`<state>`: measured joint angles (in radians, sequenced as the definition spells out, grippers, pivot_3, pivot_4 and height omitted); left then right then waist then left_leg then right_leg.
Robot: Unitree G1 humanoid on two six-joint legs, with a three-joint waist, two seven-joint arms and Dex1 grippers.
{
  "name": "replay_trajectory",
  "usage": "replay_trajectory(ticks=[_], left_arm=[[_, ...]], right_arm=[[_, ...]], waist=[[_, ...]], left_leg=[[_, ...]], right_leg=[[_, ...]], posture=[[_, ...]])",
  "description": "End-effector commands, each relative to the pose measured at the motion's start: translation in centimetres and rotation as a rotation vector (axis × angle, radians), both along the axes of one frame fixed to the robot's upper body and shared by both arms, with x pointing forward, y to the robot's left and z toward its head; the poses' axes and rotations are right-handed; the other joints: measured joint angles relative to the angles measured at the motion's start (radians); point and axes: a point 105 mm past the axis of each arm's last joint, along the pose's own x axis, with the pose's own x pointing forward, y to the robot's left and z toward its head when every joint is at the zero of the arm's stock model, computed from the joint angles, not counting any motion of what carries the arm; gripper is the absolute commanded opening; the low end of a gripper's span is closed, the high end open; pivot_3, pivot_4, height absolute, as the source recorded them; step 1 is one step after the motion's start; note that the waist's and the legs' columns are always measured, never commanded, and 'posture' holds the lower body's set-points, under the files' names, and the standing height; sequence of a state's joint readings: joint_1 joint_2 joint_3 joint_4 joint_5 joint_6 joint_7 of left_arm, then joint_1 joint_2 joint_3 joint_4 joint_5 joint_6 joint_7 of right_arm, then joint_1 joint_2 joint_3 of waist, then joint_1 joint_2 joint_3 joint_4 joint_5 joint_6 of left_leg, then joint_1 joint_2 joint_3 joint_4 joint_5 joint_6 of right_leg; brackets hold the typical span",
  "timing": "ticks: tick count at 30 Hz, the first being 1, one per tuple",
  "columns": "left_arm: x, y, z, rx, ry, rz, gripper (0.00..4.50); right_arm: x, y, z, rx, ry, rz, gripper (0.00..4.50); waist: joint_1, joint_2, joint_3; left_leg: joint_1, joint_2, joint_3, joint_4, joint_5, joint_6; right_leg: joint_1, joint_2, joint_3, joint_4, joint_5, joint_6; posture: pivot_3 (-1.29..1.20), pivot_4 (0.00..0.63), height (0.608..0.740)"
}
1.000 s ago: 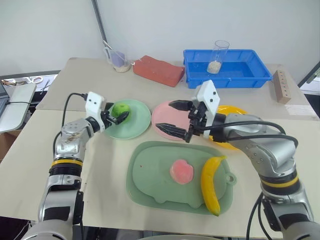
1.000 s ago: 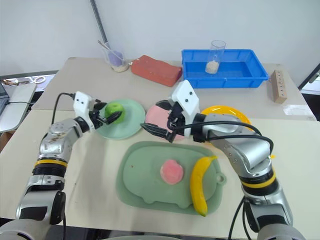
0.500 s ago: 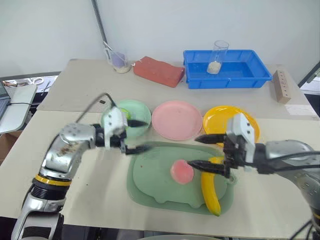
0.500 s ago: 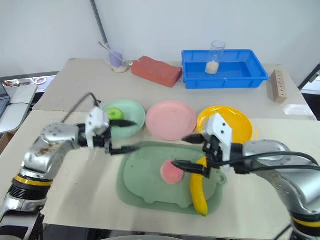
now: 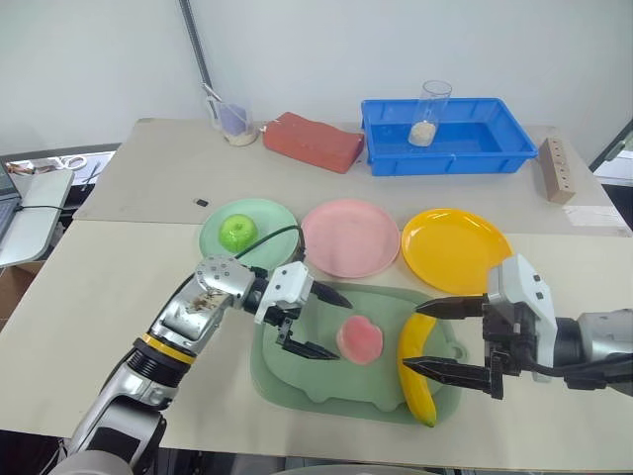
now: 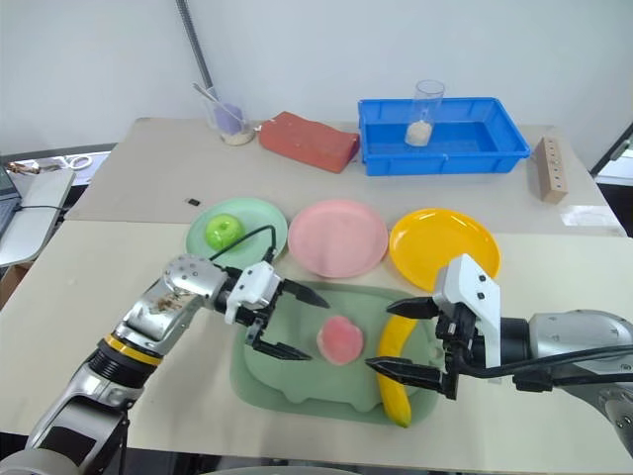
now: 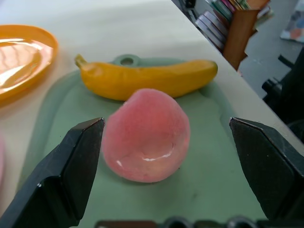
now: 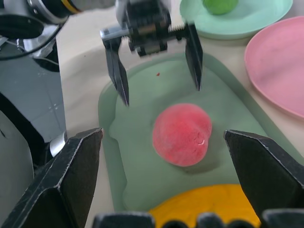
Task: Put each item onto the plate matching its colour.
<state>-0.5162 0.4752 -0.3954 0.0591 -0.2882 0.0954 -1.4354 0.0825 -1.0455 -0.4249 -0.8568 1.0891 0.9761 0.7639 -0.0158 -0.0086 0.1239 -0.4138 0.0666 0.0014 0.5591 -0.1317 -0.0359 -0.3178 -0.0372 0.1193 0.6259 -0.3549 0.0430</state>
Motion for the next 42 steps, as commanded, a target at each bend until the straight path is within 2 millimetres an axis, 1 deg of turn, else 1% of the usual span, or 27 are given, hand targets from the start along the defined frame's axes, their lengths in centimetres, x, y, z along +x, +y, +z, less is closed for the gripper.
replay_trajectory(ticks=[1,5,9,11,12,14,15,16,18,20,21,23,24,26,28,30,33,36,38,40,41,42], left_arm=[[0.4,-1.3,-0.5,-0.009,-0.063,-0.025,4.46],[0.8,-2.1,-1.5,-0.005,-0.095,-0.027,4.46],[0.9,-2.1,-2.3,0.000,-0.100,-0.026,4.46],[0.9,-2.2,-2.2,-0.014,-0.094,-0.017,3.95],[1.0,-2.2,-2.1,-0.021,-0.091,-0.014,3.77],[1.1,-2.1,-1.9,-0.029,-0.090,-0.009,2.95],[1.1,-2.0,-1.7,-0.032,-0.091,-0.004,2.74],[1.2,-1.9,-1.6,-0.036,-0.092,0.004,2.64],[1.6,-1.6,-1.2,-0.040,-0.097,0.028,2.59],[2.1,-0.3,-0.5,-0.032,-0.091,0.069,2.59],[2.9,0.6,0.2,-0.037,-0.090,0.114,2.59],[3.6,1.5,0.9,-0.046,-0.089,0.162,2.59],[5.0,2.0,1.7,-0.076,-0.098,0.244,2.59],[8.9,3.0,3.5,-0.156,-0.121,0.478,2.59],[11.0,3.4,4.1,-0.192,-0.127,0.599,2.59],[12.8,2.6,4.2,-0.226,-0.103,0.695,2.59],[14.4,0.9,4.0,-0.252,-0.064,0.771,2.59],[15.1,-0.8,3.5,-0.255,-0.045,0.795,2.59],[15.3,-1.4,3.3,-0.255,-0.040,0.794,2.59],[15.2,-1.7,3.1,-0.246,-0.050,0.784,3.60],[15.2,-1.8,3.1,-0.246,-0.050,0.780,3.96],[15.2,-1.7,3.2,-0.249,-0.057,0.777,4.47]], right_arm=[[-0.3,0.2,0.7,-0.004,-0.036,-0.005,4.50],[-0.4,0.4,0.6,-0.006,-0.032,-0.009,4.50],[-0.3,0.5,0.7,-0.008,-0.034,-0.006,4.50],[-0.2,0.6,0.7,-0.008,-0.035,-0.005,4.50],[-0.1,0.6,0.8,-0.008,-0.035,-0.005,4.50],[0.0,0.6,0.8,-0.005,-0.036,-0.004,4.50],[0.0,0.6,0.8,-0.003,-0.036,-0.003,4.50],[0.1,0.6,0.8,-0.002,-0.036,-0.002,4.50],[0.2,0.7,0.8,0.001,-0.037,-0.003,4.50],[0.3,0.6,0.8,0.004,-0.041,-0.011,4.50],[0.5,0.5,0.8,0.009,-0.050,-0.027,4.50],[0.7,0.4,0.9,0.015,-0.060,-0.045,4.50],[1.3,0.4,1.2,0.032,-0.099,-0.082,4.50],[3.5,0.5,2.1,0.083,-0.191,-0.191,4.50],[4.6,0.8,2.5,0.097,-0.242,-0.239,4.50],[6.3,1.2,2.5,0.093,-0.296,-0.304,4.50],[7.9,1.5,2.2,0.083,-0.333,-0.372,4.50],[8.8,1.3,1.9,0.068,-0.346,-0.425,4.50],[8.9,1.2,1.8,0.062,-0.350,-0.435,4.50],[9.0,0.9,1.6,0.045,-0.354,-0.454,4.50],[9.0,0.7,1.6,0.039,-0.356,-0.462,4.50],[9.0,0.5,1.6,0.035,-0.357,-0.470,4.50]], waist=[[0.003,0.000,0.000],[0.001,0.000,0.000],[0.000,0.000,0.000],[0.000,0.000,0.000],[0.000,0.000,0.000],[0.001,0.000,0.000],[0.001,0.000,0.000],[0.001,0.000,0.000],[0.001,0.000,0.000],[0.000,0.000,0.000],[-0.001,0.001,0.000],[-0.003,0.001,0.000],[-0.002,0.001,-0.001],[-0.001,0.000,0.000],[0.002,0.000,0.000],[0.002,0.000,-0.001],[0.008,0.001,-0.001],[0.010,0.001,-0.001],[0.009,0.001,-0.001],[0.005,0.001,-0.001],[0.003,0.001,-0.001],[0.002,0.001,-0.001]], left_leg=[[0.000,0.000,0.000,0.001,0.000,0.000],[-0.001,0.000,0.000,0.001,0.000,0.000],[-0.001,0.000,-0.001,0.001,0.000,0.001],[-0.001,0.000,-0.001,0.001,0.000,0.001],[-0.001,0.000,-0.001,0.001,0.000,0.001],[-0.001,0.000,-0.001,0.002,0.000,0.001],[-0.001,0.000,-0.001,0.002,0.000,0.001],[-0.001,0.000,-0.001,0.002,0.000,0.001],[-0.001,0.000,-0.001,0.002,0.000,0.001],[-0.001,0.000,-0.001,0.002,0.000,0.001],[-0.001,0.000,-0.001,0.002,0.000,0.001],[-0.001,0.000,-0.001,0.002,0.000,0.001],[-0.001,0.000,-0.001,0.001,0.000,0.001],[0.000,0.000,-0.001,0.002,0.000,0.001],[-0.002,0.000,-0.003,0.005,0.000,0.001],[-0.001,-0.001,-0.003,0.005,0.000,0.001],[-0.004,-0.003,-0.003,0.004,0.000,0.001],[-0.007,-0.003,-0.003,0.005,0.000,0.002],[-0.008,-0.003,-0.004,0.005,0.000,0.002],[-0.007,-0.003,-0.004,0.005,0.000,0.002],[-0.007,-0.003,-0.004,0.004,0.000,0.002],[-0.006,-0.003,-0.004,0.004,0.000,0.002]], right_leg=[[0.000,0.000,0.000,0.000,0.000,0.000],[0.000,0.000,0.000,0.000,0.000,0.000],[0.000,0.000,0.000,0.000,0.000,0.000],[0.000,0.000,0.000,0.000,0.000,0.000],[0.000,0.000,0.000,0.000,0.000,0.000],[0.000,0.000,0.000,0.000,-0.001,0.002],[0.000,0.000,0.000,0.000,-0.001,0.003],[0.000,0.000,0.000,0.000,-0.001,0.003],[0.000,0.000,0.000,0.000,-0.001,0.003],[0.000,0.000,0.000,0.001,-0.001,0.003],[0.000,0.000,0.000,0.001,-0.001,0.003],[0.000,0.001,0.000,0.001,-0.001,0.003],[0.000,0.001,0.000,0.001,-0.001,0.003],[0.000,0.001,0.000,0.001,-0.002,0.004],[-0.002,0.001,-0.002,0.001,-0.003,0.008],[-0.001,0.000,-0.001,0.000,-0.003,0.009],[-0.001,0.000,0.000,0.000,-0.003,0.008],[-0.002,0.001,0.000,0.002,0.000,0.004],[-0.003,0.001,0.000,0.002,0.000,0.004],[-0.002,0.001,0.000,0.003,0.000,0.004],[-0.002,0.001,0.000,0.003,0.000,0.004],[-0.002,0.002,0.000,0.003,0.000,0.004]], posture=[[0.00,0.150,0.740],[0.00,0.150,0.740],[0.00,0.150,0.740],[0.00,0.150,0.740],[0.00,0.150,0.740],[0.00,0.150,0.740],[0.00,0.150,0.740],[0.00,0.150,0.740],[0.00,0.150,0.740],[0.00,0.150,0.740],[0.00,0.150,0.740],[0.00,0.150,0.740],[0.00,0.150,0.740],[0.00,0.150,0.740],[0.00,0.150,0.740],[0.00,0.150,0.740],[0.00,0.150,0.740],[0.00,0.150,0.740],[0.00,0.150,0.740],[0.00,0.150,0.740],[0.00,0.150,0.740],[0.00,0.150,0.740]])
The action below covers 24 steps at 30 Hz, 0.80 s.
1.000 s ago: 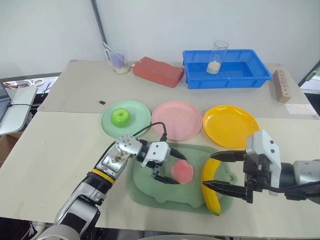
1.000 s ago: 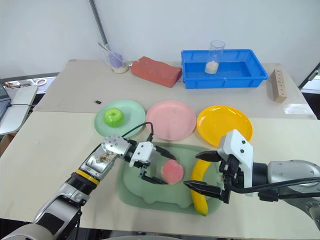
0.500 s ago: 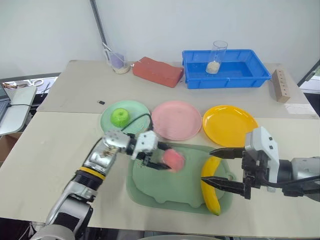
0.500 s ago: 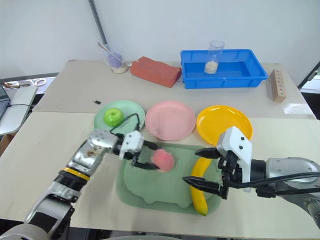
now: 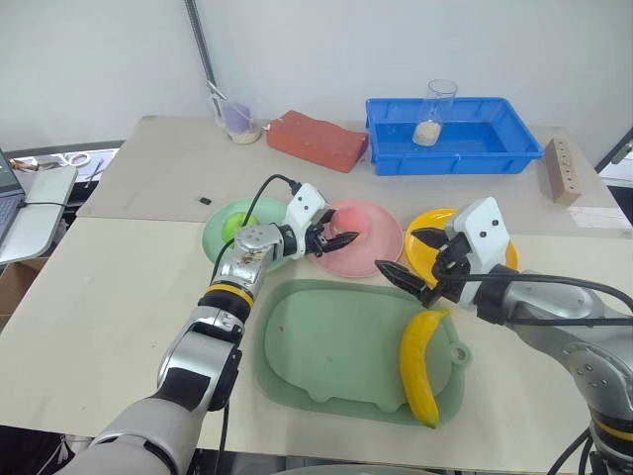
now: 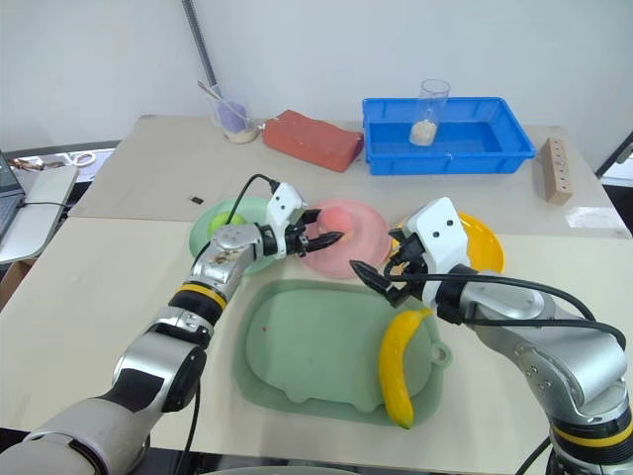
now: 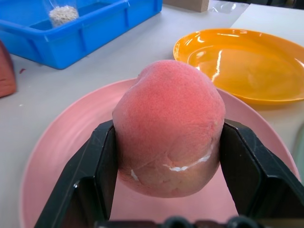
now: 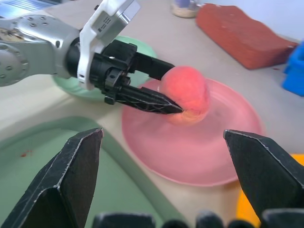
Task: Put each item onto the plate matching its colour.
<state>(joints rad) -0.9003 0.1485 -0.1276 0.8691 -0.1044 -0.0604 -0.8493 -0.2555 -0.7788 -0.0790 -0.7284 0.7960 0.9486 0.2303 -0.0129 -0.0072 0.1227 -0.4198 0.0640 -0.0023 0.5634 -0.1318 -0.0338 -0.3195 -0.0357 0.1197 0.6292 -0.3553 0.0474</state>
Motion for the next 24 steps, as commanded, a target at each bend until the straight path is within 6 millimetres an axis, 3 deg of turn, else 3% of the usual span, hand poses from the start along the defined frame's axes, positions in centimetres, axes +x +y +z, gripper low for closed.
replay_trajectory(ticks=[1,6,10,13,17,24], left_arm=[[0.4,0.1,1.8,-0.007,-0.077,-0.008,4.47],[-0.2,1.3,3.5,-0.004,-0.131,-0.058,4.47],[-2.2,2.3,4.4,0.039,-0.184,-0.176,4.47],[-6.8,2.8,5.0,0.026,-0.173,-0.405,4.47],[-12.2,4.0,3.5,0.130,-0.189,-0.617,4.47],[-17.6,4.8,2.7,0.125,-0.161,-0.734,4.47]], right_arm=[[-0.1,-0.6,0.8,-0.011,-0.042,-0.032,4.50],[-1.3,-0.7,0.6,-0.015,-0.016,0.003,4.50],[-3.4,-0.7,0.1,-0.061,0.041,0.147,4.50],[-5.3,-1.4,-0.8,-0.151,0.118,0.346,4.50],[-4.8,-3.6,-2.0,-0.252,0.159,0.481,4.50],[-2.9,-6.1,-4.5,-0.503,0.123,0.765,4.50]], waist=[[-0.001,0.000,0.000],[-0.001,0.000,0.000],[0.000,0.002,-0.001],[-0.002,0.005,-0.002],[-0.010,0.005,-0.001],[-0.014,0.005,-0.001]], left_leg=[[0.000,0.000,0.000,0.000,0.000,0.000],[0.000,0.000,0.000,0.000,0.000,0.000],[0.000,0.000,0.000,0.000,0.000,0.000],[0.000,0.000,0.001,0.000,0.000,0.000],[0.005,0.003,0.001,-0.001,0.000,0.000],[0.007,0.003,0.002,0.000,0.000,0.000]], right_leg=[[0.000,0.000,0.000,0.000,0.000,0.000],[0.000,0.000,0.000,0.000,0.000,0.000],[0.001,0.000,0.000,0.000,0.000,-0.001],[0.001,0.000,0.001,-0.001,0.000,-0.001],[0.004,0.001,0.000,0.000,0.000,-0.001],[0.004,0.001,0.001,-0.002,-0.001,0.000]], posture=[[0.00,0.150,0.740],[0.00,0.150,0.740],[0.00,0.150,0.740],[0.00,0.150,0.740],[0.00,0.150,0.740],[0.00,0.150,0.740]])
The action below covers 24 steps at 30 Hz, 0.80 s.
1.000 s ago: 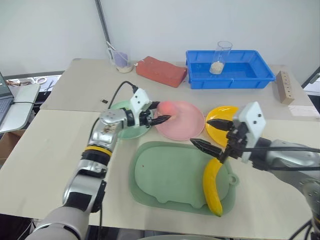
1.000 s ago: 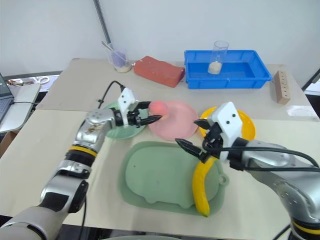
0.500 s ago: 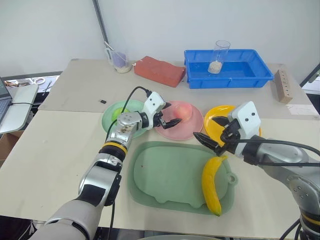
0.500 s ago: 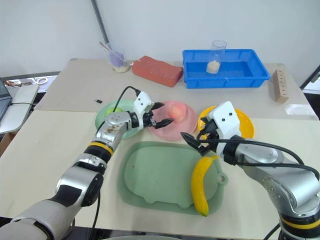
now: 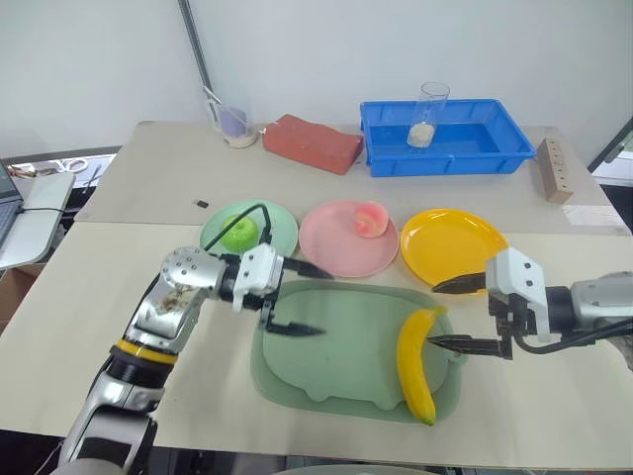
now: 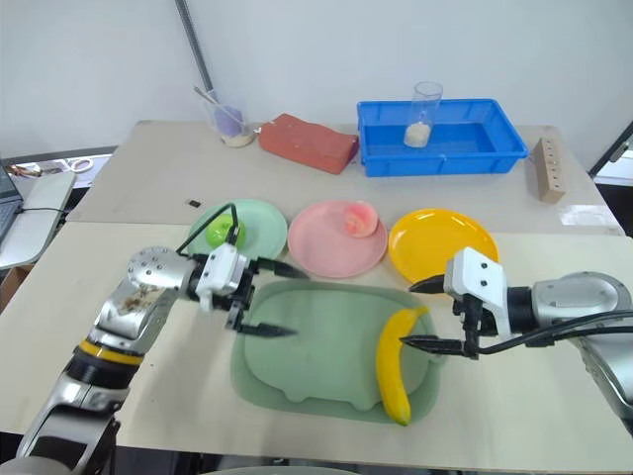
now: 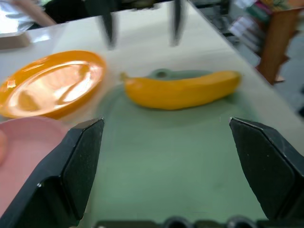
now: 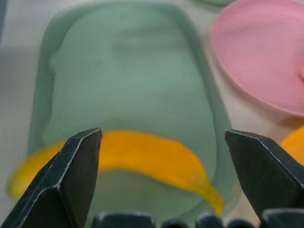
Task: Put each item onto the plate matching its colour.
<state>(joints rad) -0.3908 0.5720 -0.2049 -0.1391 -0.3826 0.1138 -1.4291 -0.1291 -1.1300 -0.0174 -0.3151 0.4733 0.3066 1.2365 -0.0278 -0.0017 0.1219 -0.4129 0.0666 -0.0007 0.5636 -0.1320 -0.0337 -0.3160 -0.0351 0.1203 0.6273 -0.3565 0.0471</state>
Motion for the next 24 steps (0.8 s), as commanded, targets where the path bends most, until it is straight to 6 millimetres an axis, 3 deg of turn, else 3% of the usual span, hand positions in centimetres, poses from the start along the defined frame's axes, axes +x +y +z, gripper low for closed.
replay_trajectory(ticks=[1,5,12,18,19,24], left_arm=[[-2.0,-0.4,1.4,-0.056,-0.027,-0.039,4.47],[-2.9,-0.4,2.3,-0.107,-0.013,-0.002,4.47],[-3.5,-0.2,1.9,-0.094,0.004,0.051,4.47],[-3.6,-0.3,1.9,-0.100,0.000,0.077,4.47],[-3.5,-0.3,1.9,-0.099,-0.001,0.080,4.50],[-3.3,-0.4,2.0,-0.101,-0.008,0.086,4.50]], right_arm=[[0.5,-0.7,-0.9,-0.113,-0.046,0.190,4.50],[2.1,-1.6,-1.8,-0.193,-0.058,0.289,4.50],[4.8,-1.5,-3.2,-0.239,-0.057,0.331,4.50],[5.0,-1.4,-3.7,-0.262,-0.047,0.366,4.50],[4.9,-1.4,-3.9,-0.268,-0.046,0.375,3.96],[4.3,-1.5,-4.2,-0.285,-0.038,0.411,2.30]], waist=[[0.000,0.000,0.000],[0.004,0.000,0.000],[0.005,0.000,0.000],[0.016,0.000,0.000],[0.016,0.000,0.000],[0.012,0.000,0.000]], left_leg=[[0.000,0.000,0.000,0.000,0.000,0.000],[0.000,0.000,0.000,0.001,0.000,0.000],[0.003,0.000,0.001,0.000,-0.001,0.001],[0.003,0.000,0.002,0.001,-0.001,0.001],[0.004,0.000,0.002,0.001,-0.001,0.001],[0.007,0.000,0.002,0.000,-0.001,0.001]], right_leg=[[0.000,0.000,0.000,0.000,0.000,0.000],[0.000,0.000,0.000,0.000,0.001,-0.001],[0.005,0.000,0.002,0.000,0.002,-0.003],[0.006,-0.001,0.001,0.000,0.002,-0.004],[0.007,-0.001,0.001,0.000,0.002,-0.004],[0.009,0.000,0.001,0.000,0.002,-0.004]], posture=[[0.00,0.150,0.740],[0.00,0.150,0.740],[0.00,0.150,0.740],[0.00,0.150,0.740],[0.00,0.150,0.740],[0.00,0.150,0.740]])
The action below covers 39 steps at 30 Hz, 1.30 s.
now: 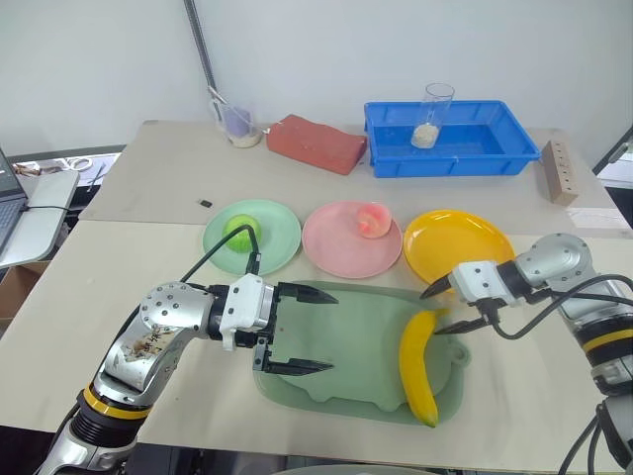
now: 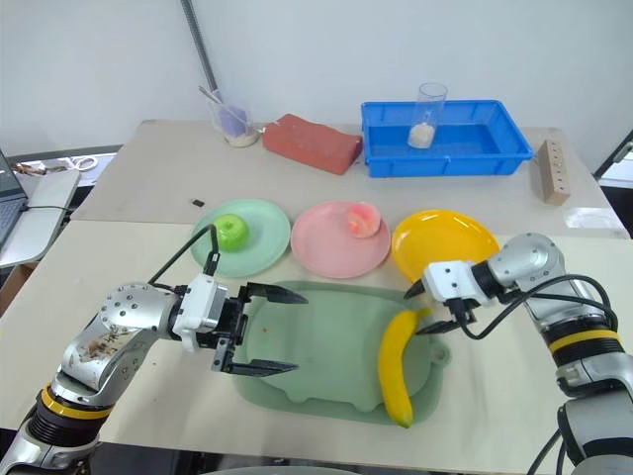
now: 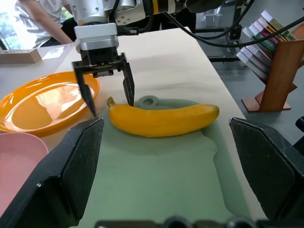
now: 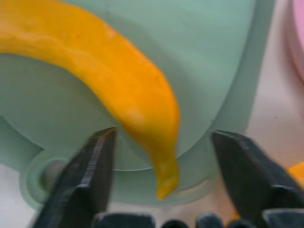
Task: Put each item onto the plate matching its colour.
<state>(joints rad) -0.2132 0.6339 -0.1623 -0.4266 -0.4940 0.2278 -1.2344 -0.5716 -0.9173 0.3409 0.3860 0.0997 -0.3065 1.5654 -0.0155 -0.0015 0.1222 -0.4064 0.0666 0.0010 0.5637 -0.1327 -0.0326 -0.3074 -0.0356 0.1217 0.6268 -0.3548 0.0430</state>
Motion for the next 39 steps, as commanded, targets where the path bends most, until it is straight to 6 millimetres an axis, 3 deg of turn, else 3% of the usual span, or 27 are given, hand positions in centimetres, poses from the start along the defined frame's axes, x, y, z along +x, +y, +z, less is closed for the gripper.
replay_trajectory(ticks=[1,6,7,12,18,23,28,32,39], left_arm=[[-0.2,-0.2,0.7,-0.007,-0.041,-0.008,4.50],[0.0,-0.4,0.7,-0.010,-0.045,-0.007,4.50],[0.0,-0.4,0.7,-0.011,-0.045,-0.007,4.50],[0.1,-0.5,0.6,-0.014,-0.042,-0.009,4.50],[1.5,-0.5,1.6,-0.050,-0.029,0.044,4.50],[3.3,-1.8,3.1,-0.118,-0.041,0.079,4.50],[5.7,-2.8,3.3,-0.116,-0.066,0.103,4.50],[6.7,-2.8,2.9,-0.107,-0.065,0.111,4.50],[6.8,-3.1,2.9,-0.105,-0.070,0.107,4.50]], right_arm=[[-0.5,-0.1,0.8,-0.012,-0.008,0.057,1.97],[-0.4,-0.3,1.1,-0.008,-0.011,0.047,0.22],[-0.4,-0.4,1.1,-0.006,-0.009,0.043,0.05],[-0.3,-0.3,1.8,0.035,-0.035,0.022,0.03],[0.1,-1.4,4.9,0.178,-0.105,-0.153,0.01],[0.0,-5.0,7.0,0.211,-0.172,-0.394,0.01],[3.3,-8.9,8.5,0.261,-0.274,-0.747,0.01],[6.0,-11.4,8.1,0.227,-0.325,-0.981,0.01],[6.8,-11.3,6.0,0.171,-0.199,-1.046,0.01]], waist=[[0.000,0.000,0.000],[0.000,0.000,0.000],[0.001,0.000,0.000],[0.001,0.000,0.000],[0.004,0.000,0.000],[0.007,0.000,0.000],[-0.009,0.000,0.000],[-0.016,0.001,0.000],[-0.009,0.002,0.000]], left_leg=[[0.000,0.000,0.000,0.000,0.000,0.000],[0.001,0.000,0.000,0.000,0.000,0.000],[0.001,0.000,0.000,0.000,0.000,0.000],[0.001,0.000,0.000,0.000,0.000,0.000],[0.001,-0.001,0.000,0.001,0.000,0.000],[0.001,-0.002,0.000,0.002,0.000,0.000],[0.002,-0.002,0.000,0.002,-0.001,0.001],[0.002,-0.002,0.000,0.001,-0.001,0.002],[0.001,-0.002,0.000,0.002,-0.001,0.002]], right_leg=[[0.000,0.000,0.000,0.000,0.000,0.000],[0.002,0.000,0.000,0.000,0.000,0.000],[0.002,0.000,0.000,0.000,0.000,0.000],[0.002,0.000,0.000,-0.001,0.000,0.000],[0.003,-0.001,-0.001,-0.001,0.000,0.000],[0.005,-0.002,-0.001,-0.002,0.000,0.000],[0.005,-0.001,0.000,-0.002,0.000,0.000],[0.004,-0.001,0.000,-0.002,0.000,0.000],[0.004,-0.001,0.000,-0.002,0.000,0.001]], posture=[[0.00,0.150,0.740],[0.00,0.150,0.740],[0.00,0.150,0.740],[0.00,0.150,0.740],[0.00,0.150,0.740],[0.00,0.150,0.740],[0.00,0.150,0.740],[0.00,0.150,0.740],[0.00,0.150,0.740]])
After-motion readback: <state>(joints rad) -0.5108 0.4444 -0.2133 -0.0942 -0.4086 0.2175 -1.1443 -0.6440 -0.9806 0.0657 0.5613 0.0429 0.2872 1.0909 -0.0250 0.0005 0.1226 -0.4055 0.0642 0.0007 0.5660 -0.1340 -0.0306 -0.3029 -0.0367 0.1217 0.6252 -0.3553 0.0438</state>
